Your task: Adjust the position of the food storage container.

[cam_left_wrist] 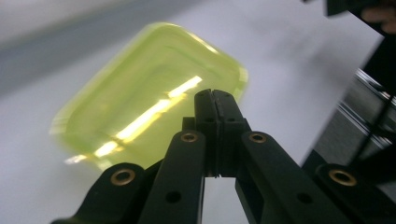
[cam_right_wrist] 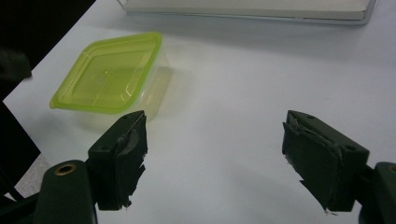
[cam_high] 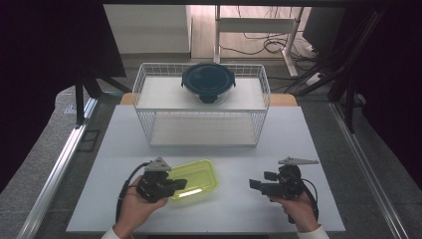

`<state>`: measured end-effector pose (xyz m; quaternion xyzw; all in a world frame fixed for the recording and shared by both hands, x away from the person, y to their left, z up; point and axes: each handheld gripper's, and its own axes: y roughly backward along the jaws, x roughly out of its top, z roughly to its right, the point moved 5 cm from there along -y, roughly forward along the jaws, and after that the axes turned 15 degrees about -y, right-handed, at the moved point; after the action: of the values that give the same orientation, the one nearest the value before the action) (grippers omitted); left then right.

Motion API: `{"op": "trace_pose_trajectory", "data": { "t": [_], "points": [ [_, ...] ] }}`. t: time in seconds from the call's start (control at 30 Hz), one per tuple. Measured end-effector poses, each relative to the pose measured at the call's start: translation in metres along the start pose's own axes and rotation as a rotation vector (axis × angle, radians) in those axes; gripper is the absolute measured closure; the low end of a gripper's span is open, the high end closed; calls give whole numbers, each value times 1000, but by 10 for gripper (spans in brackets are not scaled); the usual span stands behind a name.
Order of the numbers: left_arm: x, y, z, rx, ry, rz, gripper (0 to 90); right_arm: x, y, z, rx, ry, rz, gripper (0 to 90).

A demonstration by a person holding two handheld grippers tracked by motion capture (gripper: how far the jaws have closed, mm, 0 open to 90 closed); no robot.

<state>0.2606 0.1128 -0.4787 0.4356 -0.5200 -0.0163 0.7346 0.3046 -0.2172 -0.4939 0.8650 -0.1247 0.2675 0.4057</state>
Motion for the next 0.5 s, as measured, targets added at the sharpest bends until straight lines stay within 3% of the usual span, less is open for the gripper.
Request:
{"op": "trace_pose_trajectory", "data": {
  "t": [0.03, 0.07, 0.1, 0.27, 0.3, 0.5],
  "points": [
    [-6, 6, -14, 35, 27, 5, 895, 0, -1, 0, -2, 0, -5, 221],
    [-6, 6, -14, 35, 27, 5, 895, 0, -1, 0, -2, 0, -5, 221],
    [-13, 8, -27, 59, 59, 0, 895, -1, -2, 1, -2, 0, -7, 221],
    [-28, 5, -43, 78, 109, -33, 894, -1, -3, 2, -6, -3, -8, 221],
    [-35, 2, -48, 98, 117, -61, 895, -1, -2, 3, -7, -4, -6, 221],
    [-52, -12, -54, 85, 148, -125, 894, -1, -2, 3, -8, -3, -6, 221]
  ]
}}
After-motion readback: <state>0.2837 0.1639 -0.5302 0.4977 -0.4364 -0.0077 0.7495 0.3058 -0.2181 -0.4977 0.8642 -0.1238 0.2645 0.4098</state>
